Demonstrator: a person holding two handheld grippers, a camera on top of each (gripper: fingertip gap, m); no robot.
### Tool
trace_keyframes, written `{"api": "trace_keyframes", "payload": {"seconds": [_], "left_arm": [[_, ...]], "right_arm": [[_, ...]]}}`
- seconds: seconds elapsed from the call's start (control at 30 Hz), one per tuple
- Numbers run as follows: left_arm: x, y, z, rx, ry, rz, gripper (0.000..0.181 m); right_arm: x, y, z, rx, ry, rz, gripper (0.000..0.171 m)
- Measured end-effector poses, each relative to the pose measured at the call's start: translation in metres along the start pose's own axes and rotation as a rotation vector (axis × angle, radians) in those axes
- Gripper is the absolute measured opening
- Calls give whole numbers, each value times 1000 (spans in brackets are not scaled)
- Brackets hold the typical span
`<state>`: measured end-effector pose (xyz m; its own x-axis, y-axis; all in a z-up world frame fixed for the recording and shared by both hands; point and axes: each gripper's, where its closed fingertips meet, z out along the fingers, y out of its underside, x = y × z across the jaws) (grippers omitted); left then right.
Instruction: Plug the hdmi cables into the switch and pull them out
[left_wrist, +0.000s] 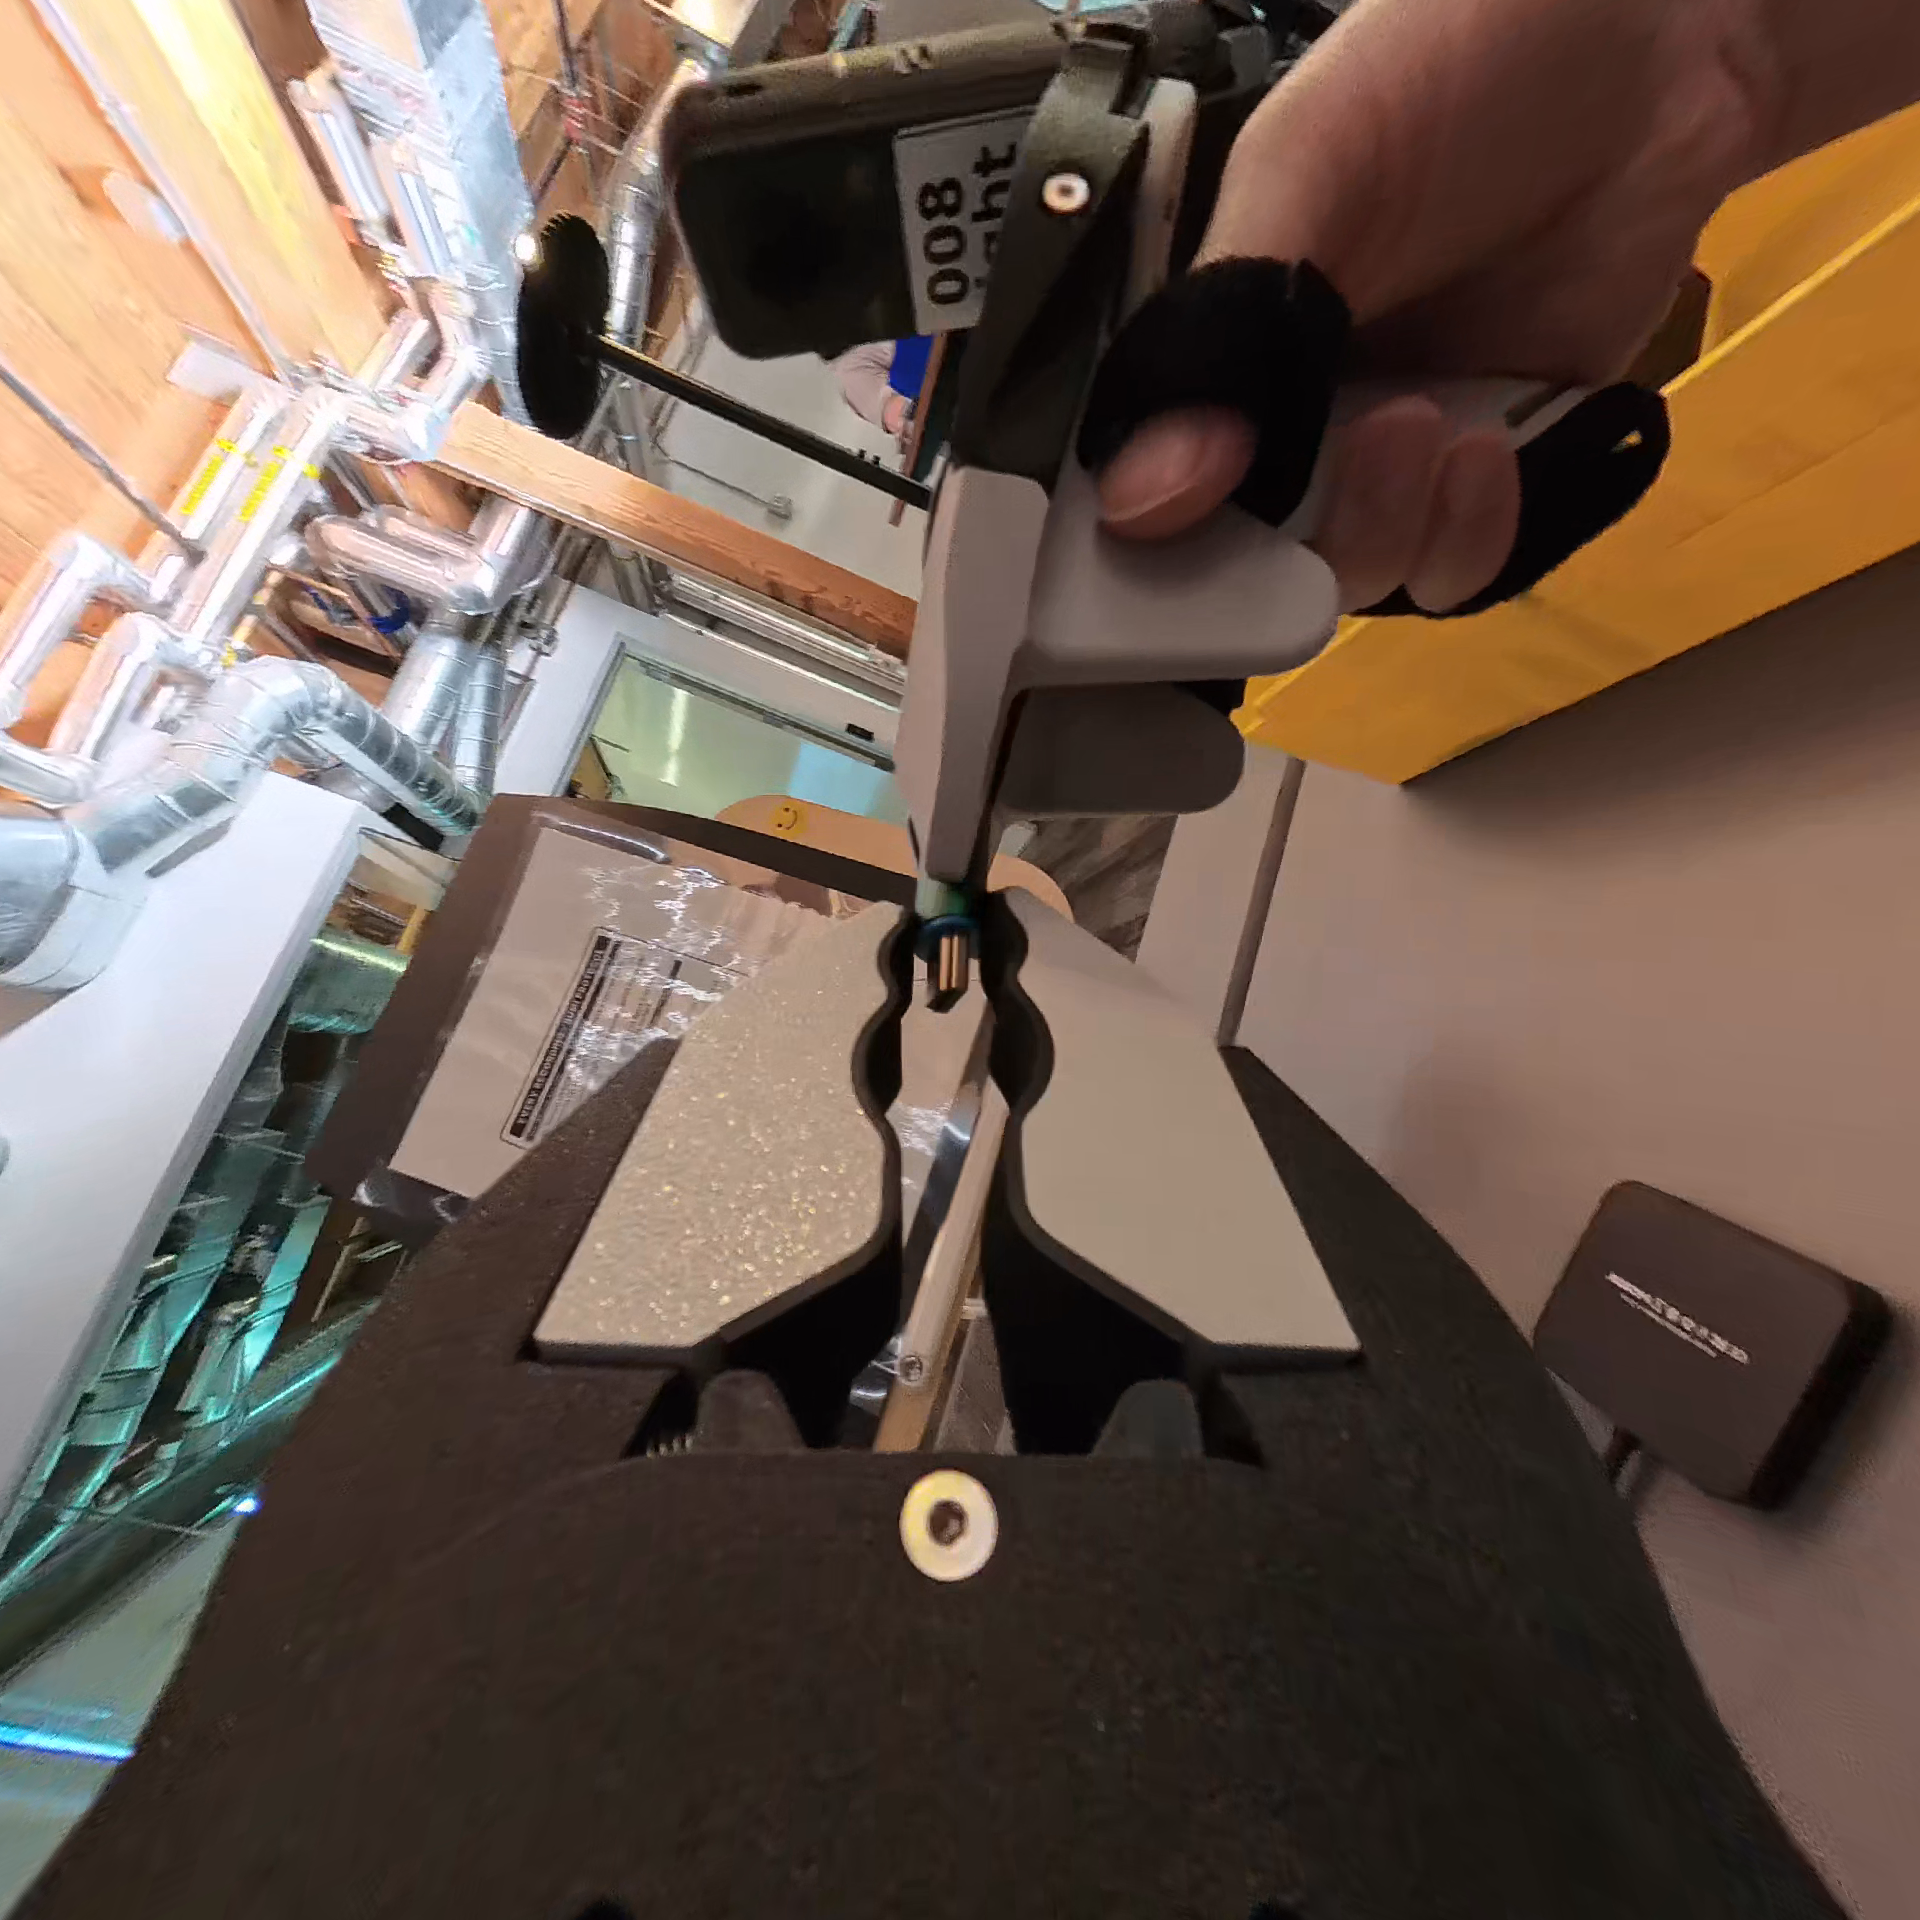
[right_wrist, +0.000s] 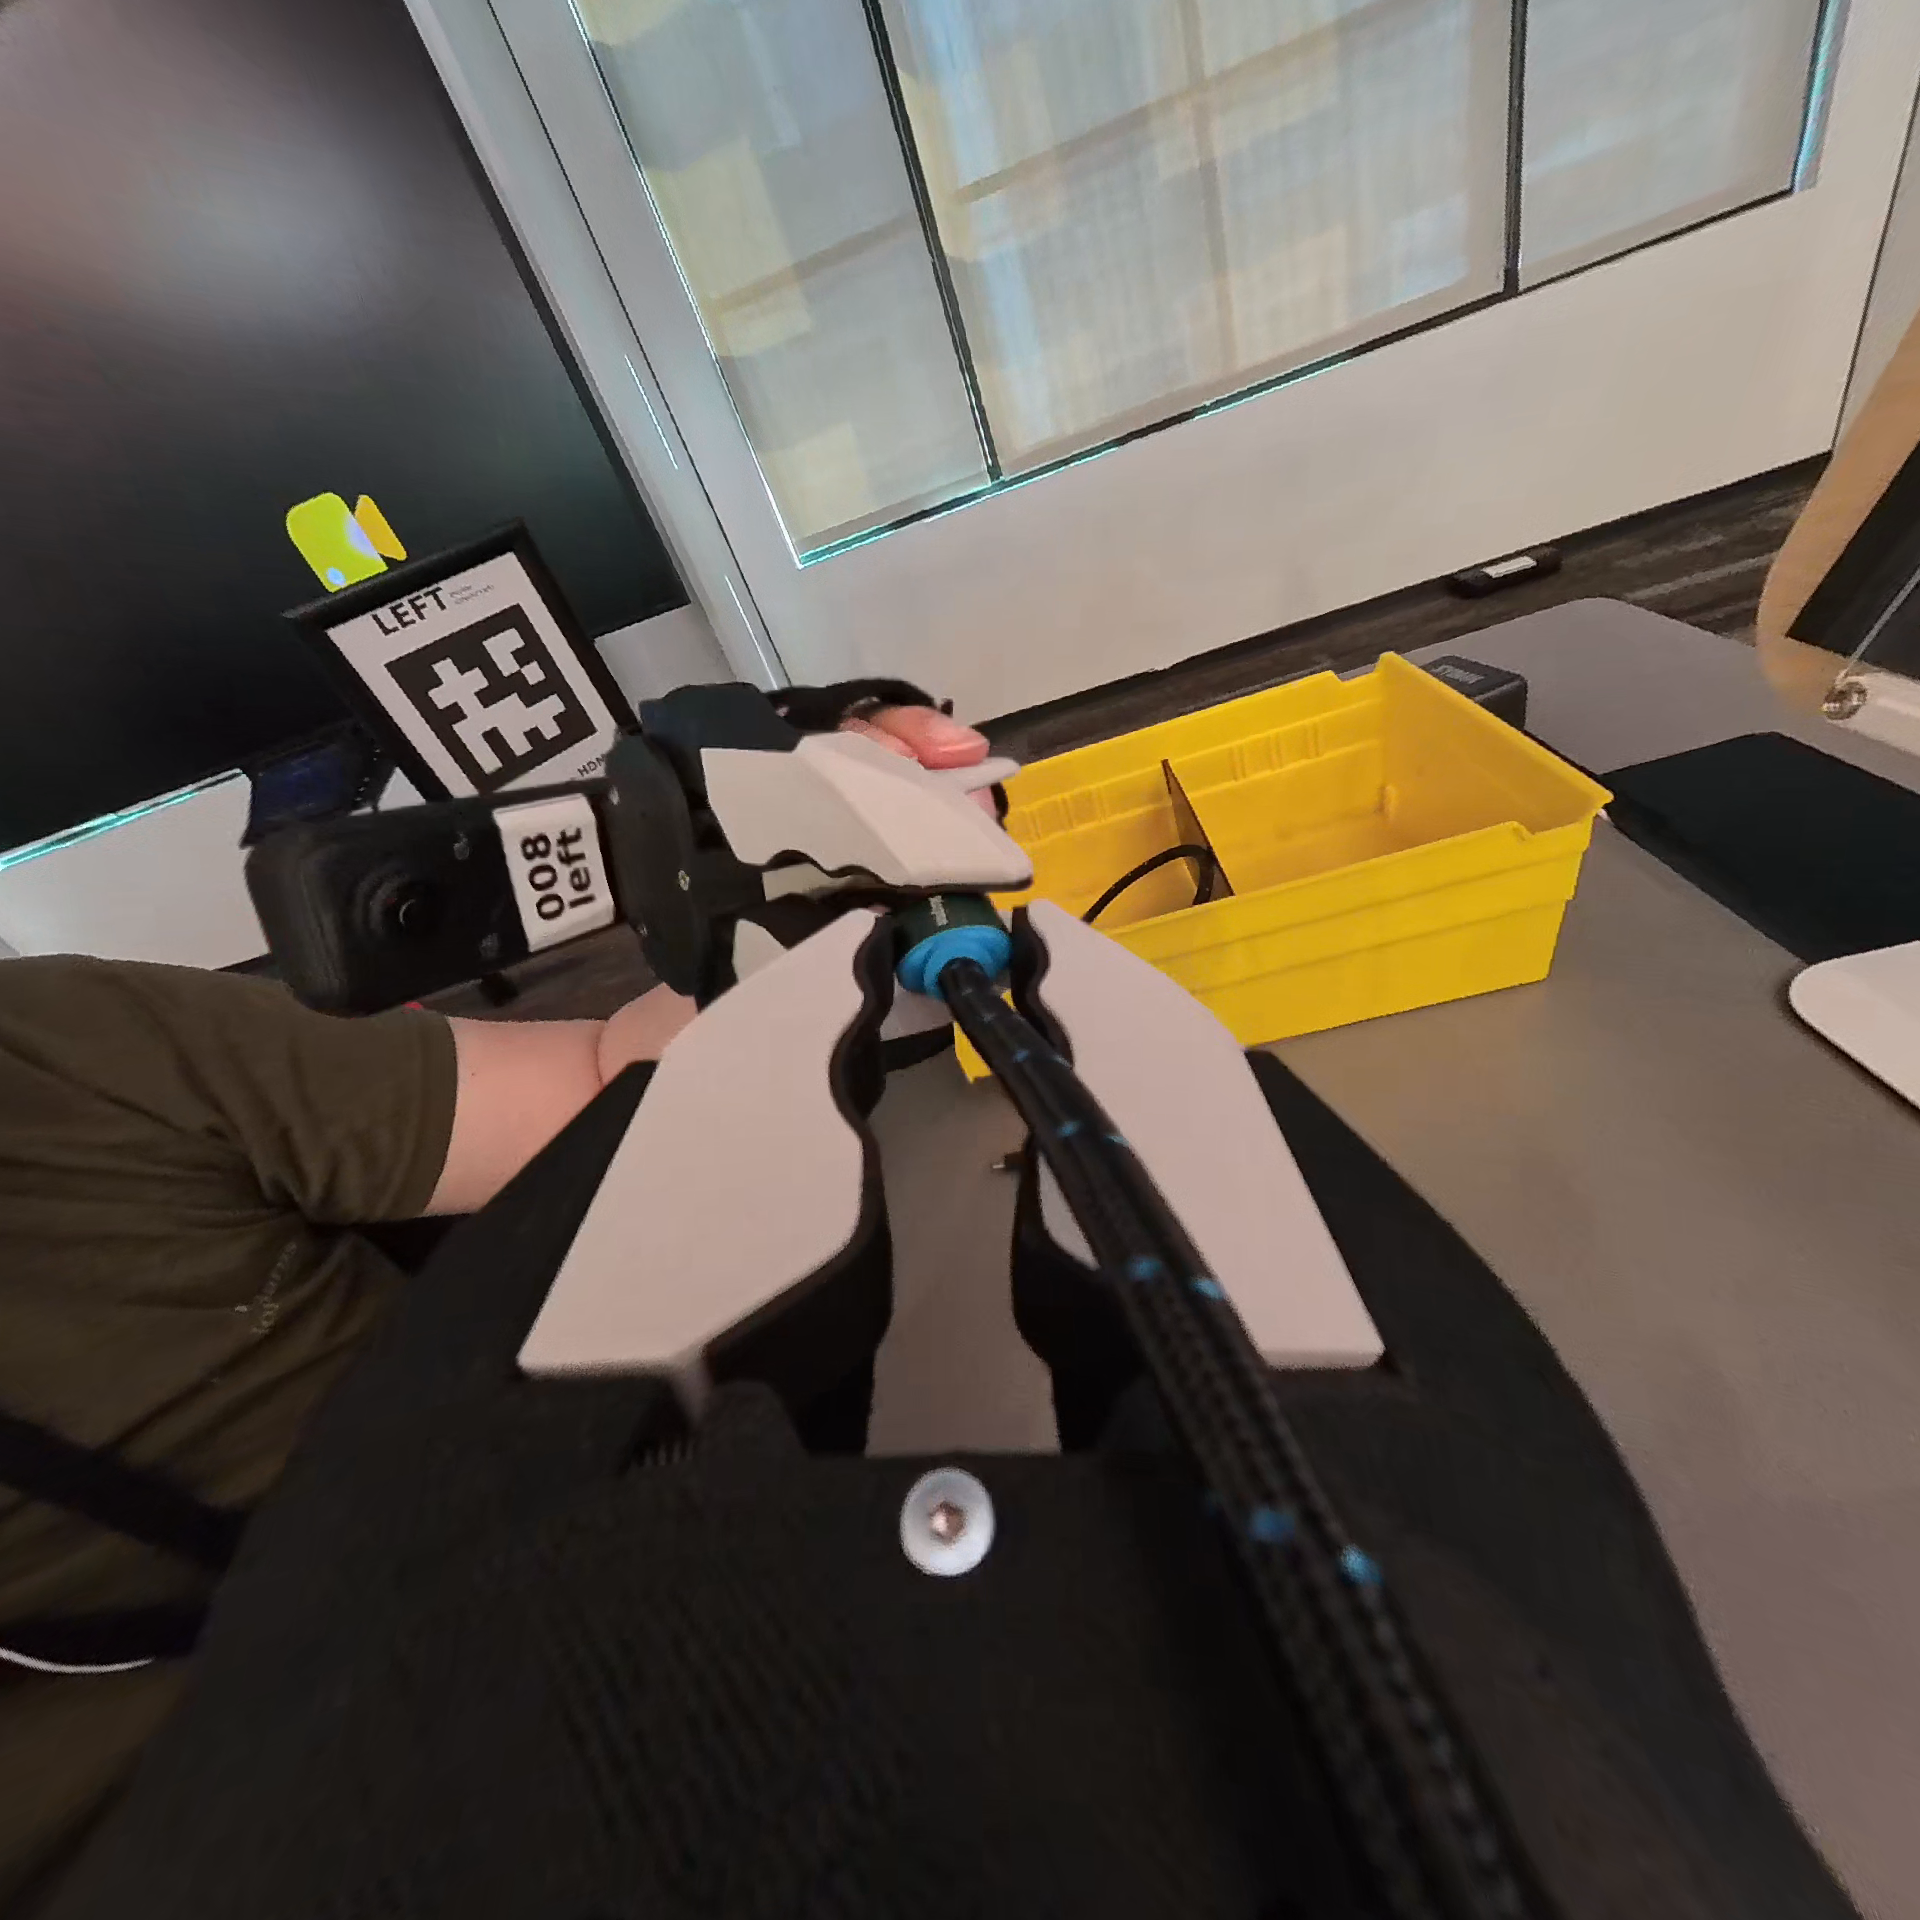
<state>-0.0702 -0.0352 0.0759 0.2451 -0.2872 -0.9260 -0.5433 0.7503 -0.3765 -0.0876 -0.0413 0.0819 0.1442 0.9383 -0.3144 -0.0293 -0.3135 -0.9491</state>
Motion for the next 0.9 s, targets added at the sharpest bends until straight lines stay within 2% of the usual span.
{"api": "trace_keyframes", "payload": {"seconds": [0.17,0.57,0.9], "left_arm": [[7,-3,-4,17,94,-37,11],[20,-6,-11,40,240,-110,12],[21,-6,-15,43,265,-103,12]], "right_arm": [[-5,6,0,-26,-63,32,23],[-10,22,2,-122,-82,-83,26],[-14,23,7,-105,-128,-21,25]]}}
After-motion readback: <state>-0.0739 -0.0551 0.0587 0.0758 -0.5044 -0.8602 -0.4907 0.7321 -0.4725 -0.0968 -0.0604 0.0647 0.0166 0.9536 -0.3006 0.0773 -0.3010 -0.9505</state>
